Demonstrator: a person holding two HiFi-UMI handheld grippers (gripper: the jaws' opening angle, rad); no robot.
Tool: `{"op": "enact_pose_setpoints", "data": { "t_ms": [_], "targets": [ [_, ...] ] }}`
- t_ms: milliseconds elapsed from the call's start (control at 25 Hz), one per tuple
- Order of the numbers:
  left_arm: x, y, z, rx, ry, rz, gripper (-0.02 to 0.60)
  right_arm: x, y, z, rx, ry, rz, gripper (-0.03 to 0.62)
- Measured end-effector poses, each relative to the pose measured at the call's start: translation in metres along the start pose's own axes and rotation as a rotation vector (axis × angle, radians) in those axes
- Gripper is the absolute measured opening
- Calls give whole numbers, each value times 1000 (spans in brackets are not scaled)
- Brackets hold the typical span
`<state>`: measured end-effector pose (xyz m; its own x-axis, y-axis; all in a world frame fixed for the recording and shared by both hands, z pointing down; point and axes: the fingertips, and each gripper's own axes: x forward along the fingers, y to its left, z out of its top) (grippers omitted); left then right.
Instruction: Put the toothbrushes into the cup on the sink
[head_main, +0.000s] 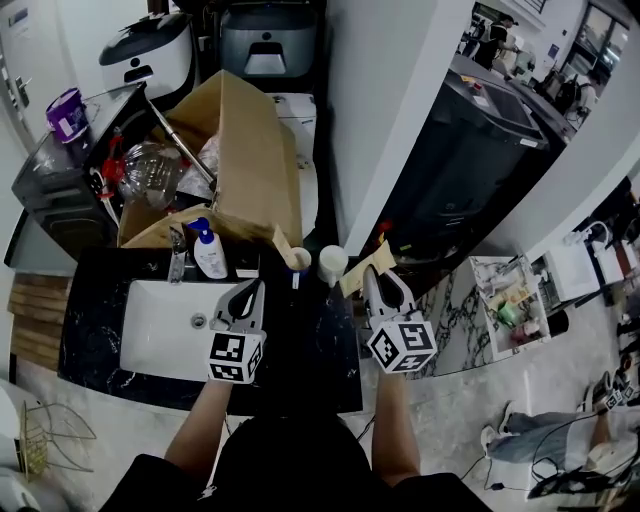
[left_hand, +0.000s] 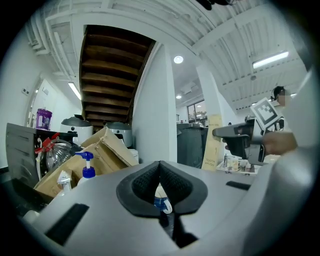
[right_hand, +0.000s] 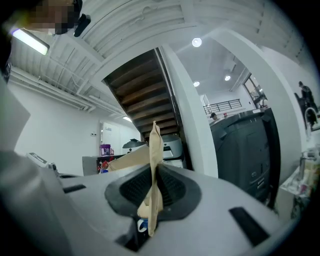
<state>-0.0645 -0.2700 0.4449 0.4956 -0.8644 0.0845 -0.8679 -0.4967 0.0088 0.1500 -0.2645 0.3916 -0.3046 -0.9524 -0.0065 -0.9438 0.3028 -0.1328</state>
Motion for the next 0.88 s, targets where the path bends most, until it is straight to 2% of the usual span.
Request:
{"op": "enact_pose_setpoints", "data": {
  "t_ms": [440, 880],
  "targets": [
    [29, -9, -1, -10, 6, 97, 3, 52, -44, 3, 2, 2, 86, 34],
    [63, -21, -20, -13, 40, 147, 5, 104, -64, -42, 25, 43, 178, 34]
  ]
}}
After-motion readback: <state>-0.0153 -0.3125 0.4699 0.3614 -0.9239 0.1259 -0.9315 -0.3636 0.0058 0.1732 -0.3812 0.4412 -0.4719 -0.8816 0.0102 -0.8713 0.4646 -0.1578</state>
